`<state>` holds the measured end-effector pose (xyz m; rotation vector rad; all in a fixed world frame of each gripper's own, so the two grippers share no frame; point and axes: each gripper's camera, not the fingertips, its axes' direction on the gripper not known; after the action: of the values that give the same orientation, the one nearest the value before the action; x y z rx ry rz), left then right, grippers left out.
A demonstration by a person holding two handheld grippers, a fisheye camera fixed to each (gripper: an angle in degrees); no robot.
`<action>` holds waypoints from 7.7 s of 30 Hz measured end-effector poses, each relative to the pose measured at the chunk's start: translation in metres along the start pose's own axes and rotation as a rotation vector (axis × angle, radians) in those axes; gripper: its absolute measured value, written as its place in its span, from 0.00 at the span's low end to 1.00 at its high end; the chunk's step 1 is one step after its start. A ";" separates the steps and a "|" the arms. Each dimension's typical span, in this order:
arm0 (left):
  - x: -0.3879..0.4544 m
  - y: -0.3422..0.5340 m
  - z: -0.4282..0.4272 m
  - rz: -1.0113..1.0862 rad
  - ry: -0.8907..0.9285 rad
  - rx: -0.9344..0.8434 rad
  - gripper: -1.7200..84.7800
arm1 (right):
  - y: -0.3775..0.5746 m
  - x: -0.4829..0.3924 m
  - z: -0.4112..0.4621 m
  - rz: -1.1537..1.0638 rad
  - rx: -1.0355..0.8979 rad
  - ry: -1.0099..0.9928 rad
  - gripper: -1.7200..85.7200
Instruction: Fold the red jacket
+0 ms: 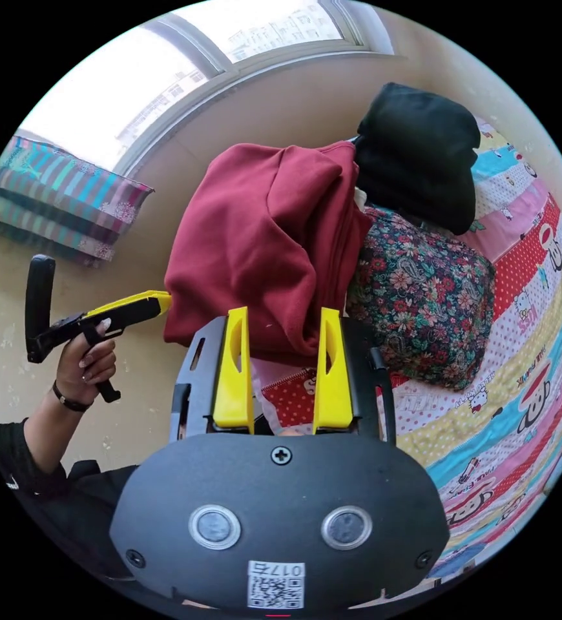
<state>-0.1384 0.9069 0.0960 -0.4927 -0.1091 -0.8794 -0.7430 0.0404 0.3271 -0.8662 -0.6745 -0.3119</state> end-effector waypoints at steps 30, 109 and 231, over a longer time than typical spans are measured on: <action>0.093 -0.122 -0.146 0.472 0.212 0.096 0.06 | 0.149 0.123 -0.261 0.038 0.693 -0.662 0.04; 0.532 -0.266 -0.347 1.837 0.833 -0.016 0.09 | 0.946 0.267 -0.268 0.344 0.916 -0.078 0.16; 0.667 -0.110 -0.644 1.331 0.150 0.215 0.05 | 0.967 -0.023 -0.494 0.444 1.105 0.786 0.04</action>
<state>0.1356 0.0792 -0.2383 -0.2013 0.2494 0.4028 -0.0617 0.2526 -0.4914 0.2105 0.1423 0.1482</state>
